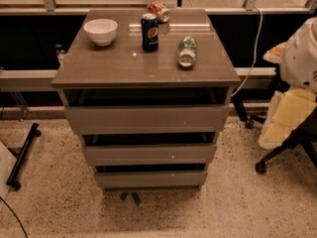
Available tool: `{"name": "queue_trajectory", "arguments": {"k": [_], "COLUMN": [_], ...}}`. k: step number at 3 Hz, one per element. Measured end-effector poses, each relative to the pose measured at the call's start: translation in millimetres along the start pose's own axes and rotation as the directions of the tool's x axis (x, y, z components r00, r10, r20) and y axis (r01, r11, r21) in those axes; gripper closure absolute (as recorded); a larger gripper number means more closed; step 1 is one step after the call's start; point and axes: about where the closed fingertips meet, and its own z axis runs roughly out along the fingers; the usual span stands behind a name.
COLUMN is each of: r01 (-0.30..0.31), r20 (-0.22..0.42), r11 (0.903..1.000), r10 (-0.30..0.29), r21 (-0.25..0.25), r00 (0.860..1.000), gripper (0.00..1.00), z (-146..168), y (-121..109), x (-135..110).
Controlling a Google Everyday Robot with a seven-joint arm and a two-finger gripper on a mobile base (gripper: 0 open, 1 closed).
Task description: Open middle drawer
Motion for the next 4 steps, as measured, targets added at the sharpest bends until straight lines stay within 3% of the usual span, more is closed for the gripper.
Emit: {"name": "queue_trajectory", "arguments": {"k": [2,3,4], "r01": [-0.100,-0.100,-0.095], "r20": [0.064,0.064,0.048], "r11": [0.9947,0.9947,0.9955], "r10": [0.098,0.098,0.095], "r21": [0.024,0.024,-0.004], "r00": [0.993,0.993,0.994], "gripper": [0.00,0.00,0.00], "z": [49,49,76], "y": [19,19,35], "x": [1,1,-4]}}
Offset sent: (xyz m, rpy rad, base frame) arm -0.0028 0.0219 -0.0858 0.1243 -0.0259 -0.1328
